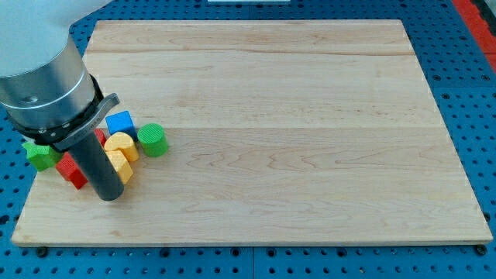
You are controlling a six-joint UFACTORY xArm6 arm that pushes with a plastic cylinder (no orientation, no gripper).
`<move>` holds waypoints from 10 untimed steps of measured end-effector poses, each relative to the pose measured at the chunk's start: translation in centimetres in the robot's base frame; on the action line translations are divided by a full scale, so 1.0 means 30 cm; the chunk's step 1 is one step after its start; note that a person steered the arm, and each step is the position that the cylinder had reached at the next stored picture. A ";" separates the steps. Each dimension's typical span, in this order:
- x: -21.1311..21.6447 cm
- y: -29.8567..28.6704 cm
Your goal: Separate the blue blocks from each other
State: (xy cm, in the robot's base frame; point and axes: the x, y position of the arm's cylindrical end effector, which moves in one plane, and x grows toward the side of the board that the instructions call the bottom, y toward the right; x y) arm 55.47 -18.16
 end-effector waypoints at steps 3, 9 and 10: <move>0.092 -0.410; -0.050 -0.411; -0.132 -0.409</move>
State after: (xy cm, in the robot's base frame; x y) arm 51.52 -30.44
